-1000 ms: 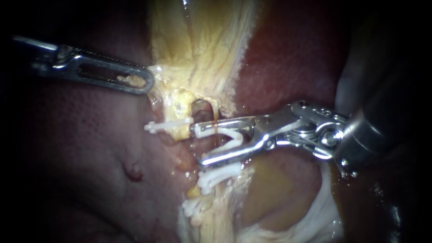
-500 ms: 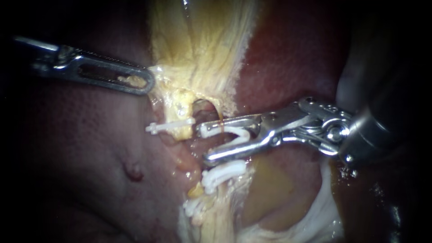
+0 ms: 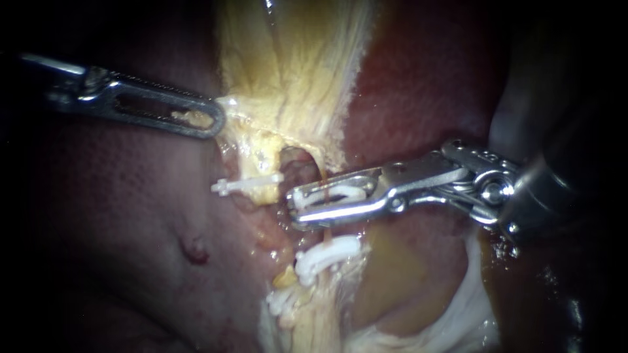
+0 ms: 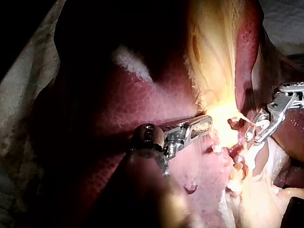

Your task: Clipping third clip right tube

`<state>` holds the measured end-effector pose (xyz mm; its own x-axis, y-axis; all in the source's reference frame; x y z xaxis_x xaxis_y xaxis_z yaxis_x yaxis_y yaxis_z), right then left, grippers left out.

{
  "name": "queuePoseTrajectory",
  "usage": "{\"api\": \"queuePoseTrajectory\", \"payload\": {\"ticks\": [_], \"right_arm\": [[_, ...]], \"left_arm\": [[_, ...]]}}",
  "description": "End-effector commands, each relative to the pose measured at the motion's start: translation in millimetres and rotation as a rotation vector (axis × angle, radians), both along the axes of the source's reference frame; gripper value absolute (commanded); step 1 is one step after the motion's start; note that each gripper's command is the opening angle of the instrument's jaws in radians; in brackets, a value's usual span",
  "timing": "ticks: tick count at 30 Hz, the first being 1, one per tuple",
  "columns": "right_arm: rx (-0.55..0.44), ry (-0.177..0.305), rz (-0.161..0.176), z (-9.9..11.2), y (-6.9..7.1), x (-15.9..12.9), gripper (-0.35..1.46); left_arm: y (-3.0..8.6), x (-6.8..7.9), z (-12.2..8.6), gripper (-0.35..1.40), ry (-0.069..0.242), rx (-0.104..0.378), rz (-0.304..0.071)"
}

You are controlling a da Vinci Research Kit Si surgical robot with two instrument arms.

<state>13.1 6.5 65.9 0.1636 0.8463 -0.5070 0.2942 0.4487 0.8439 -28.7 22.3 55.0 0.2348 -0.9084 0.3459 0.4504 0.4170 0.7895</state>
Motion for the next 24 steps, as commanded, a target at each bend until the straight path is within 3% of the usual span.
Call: {"api": "queuePoseTrajectory", "payload": {"ticks": [1,4,9,15,24], "right_arm": [[0.002,0.002,-0.003,0.0,0.0,0.0,-0.22],[0.008,0.001,-0.006,0.0,-0.1,-0.2,-0.35],[0.053,-0.003,-0.017,0.0,-0.3,-0.6,-0.35],[0.039,-0.052,-0.037,-0.2,-0.5,-0.6,-0.35],[0.039,-0.049,-0.043,0.0,-0.6,-0.6,-0.35]], "left_arm": [[0.0,0.0,0.0,-0.35,0.000,0.000,0.000],[0.0,0.0,0.0,-0.35,0.000,0.000,0.000],[0.0,0.0,0.0,-0.35,0.000,0.000,0.000],[0.0,0.1,0.0,-0.35,0.000,0.000,0.000],[0.0,0.1,0.0,-0.35,0.000,0.000,0.000]]}}
